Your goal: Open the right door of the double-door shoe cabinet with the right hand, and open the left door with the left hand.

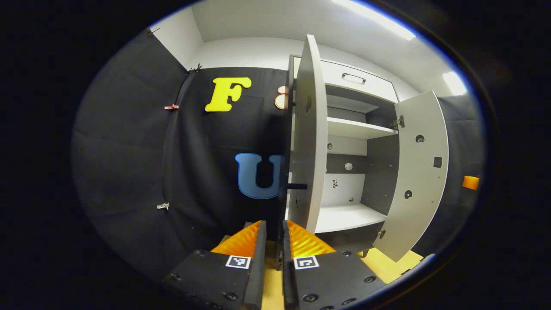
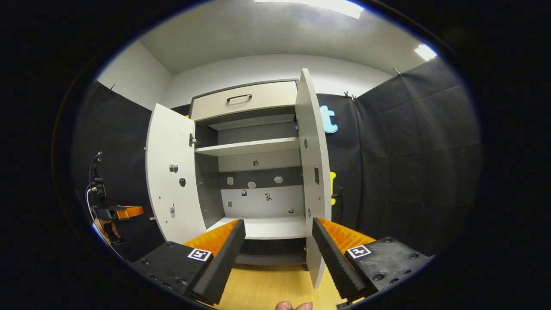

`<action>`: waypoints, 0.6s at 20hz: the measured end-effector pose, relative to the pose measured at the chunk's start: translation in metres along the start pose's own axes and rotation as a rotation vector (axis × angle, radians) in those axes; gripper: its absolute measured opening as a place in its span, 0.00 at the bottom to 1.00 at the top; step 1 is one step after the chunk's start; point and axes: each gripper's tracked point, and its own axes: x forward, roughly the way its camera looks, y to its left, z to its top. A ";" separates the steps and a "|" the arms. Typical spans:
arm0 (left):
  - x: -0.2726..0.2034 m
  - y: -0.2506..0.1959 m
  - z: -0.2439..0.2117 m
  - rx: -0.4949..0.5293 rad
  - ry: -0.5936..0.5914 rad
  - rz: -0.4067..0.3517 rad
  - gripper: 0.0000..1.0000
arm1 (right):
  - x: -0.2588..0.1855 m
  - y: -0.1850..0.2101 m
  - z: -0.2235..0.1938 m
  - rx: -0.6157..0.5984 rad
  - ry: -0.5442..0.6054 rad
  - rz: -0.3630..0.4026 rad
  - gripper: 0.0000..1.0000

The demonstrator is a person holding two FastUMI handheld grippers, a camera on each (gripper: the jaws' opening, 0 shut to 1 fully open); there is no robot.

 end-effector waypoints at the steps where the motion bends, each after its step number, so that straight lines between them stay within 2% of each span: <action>1: -0.003 -0.005 0.002 -0.002 -0.007 0.002 0.20 | 0.000 -0.001 0.001 -0.005 -0.001 -0.002 0.98; 3: -0.012 -0.018 0.005 -0.018 -0.018 -0.004 0.43 | 0.001 -0.001 0.002 -0.006 -0.006 -0.001 0.98; 6: -0.020 -0.032 0.012 -0.016 -0.035 0.005 0.68 | 0.004 0.002 0.001 0.008 -0.006 0.009 0.98; 9: -0.026 -0.045 0.017 0.042 -0.037 0.011 0.95 | 0.004 0.003 -0.001 0.005 -0.001 0.017 0.98; 12: -0.035 -0.066 0.023 0.078 -0.049 -0.005 0.97 | 0.006 0.002 0.000 -0.003 -0.003 0.020 0.98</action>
